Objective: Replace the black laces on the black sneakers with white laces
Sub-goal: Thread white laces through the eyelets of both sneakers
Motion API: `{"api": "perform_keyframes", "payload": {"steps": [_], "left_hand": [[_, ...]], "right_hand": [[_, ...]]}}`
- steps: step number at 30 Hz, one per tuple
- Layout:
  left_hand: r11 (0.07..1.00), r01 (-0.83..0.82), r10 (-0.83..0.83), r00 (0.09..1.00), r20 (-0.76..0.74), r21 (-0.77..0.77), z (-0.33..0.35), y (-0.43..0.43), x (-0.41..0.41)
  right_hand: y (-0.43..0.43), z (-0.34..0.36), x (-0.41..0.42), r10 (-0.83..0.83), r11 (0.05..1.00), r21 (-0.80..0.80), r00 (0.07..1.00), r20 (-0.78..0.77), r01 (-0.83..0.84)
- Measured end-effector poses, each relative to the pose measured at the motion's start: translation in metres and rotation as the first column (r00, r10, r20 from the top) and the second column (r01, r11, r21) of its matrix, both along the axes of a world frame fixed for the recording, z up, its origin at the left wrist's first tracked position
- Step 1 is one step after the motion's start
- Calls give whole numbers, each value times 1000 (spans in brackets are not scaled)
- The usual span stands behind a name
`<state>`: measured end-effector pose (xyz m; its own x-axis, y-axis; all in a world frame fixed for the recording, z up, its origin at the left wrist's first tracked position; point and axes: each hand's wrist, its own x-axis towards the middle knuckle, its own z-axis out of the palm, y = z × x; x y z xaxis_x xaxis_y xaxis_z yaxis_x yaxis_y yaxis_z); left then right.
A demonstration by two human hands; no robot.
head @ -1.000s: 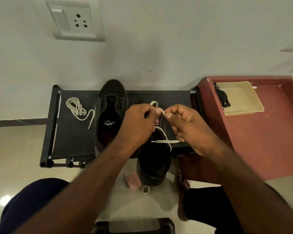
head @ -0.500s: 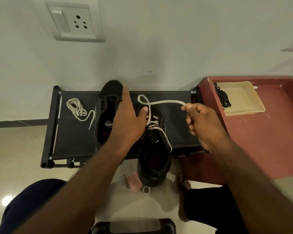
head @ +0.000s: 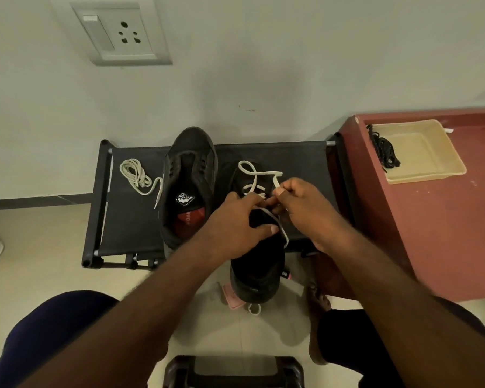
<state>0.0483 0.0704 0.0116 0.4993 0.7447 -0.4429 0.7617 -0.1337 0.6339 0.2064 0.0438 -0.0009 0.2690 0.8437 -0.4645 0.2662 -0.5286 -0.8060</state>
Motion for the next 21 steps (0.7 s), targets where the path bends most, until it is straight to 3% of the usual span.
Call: {"api": "perform_keyframes", "payload": {"steps": [6,10,14,18,21], "left_hand": [[978,-184,173,979,109,95,-6,-8,3],[916,-307,272,949,161,257,-13,-16,8],[926,-321,286,940,183,198,-16,-12,18],[948,-246,241,969,49,200,-22,-5,29],[943,-281,277,960,50,177,-25,-2,30]], "right_hand": [[1,2,14,-48,998,46,998,-39,49],[7,6,18,-106,989,93,985,-134,119],[7,4,23,-75,994,65,986,-146,85],[1,-2,28,-93,995,8,978,-189,96],[-5,-8,30,-127,991,5,974,-190,130]]}}
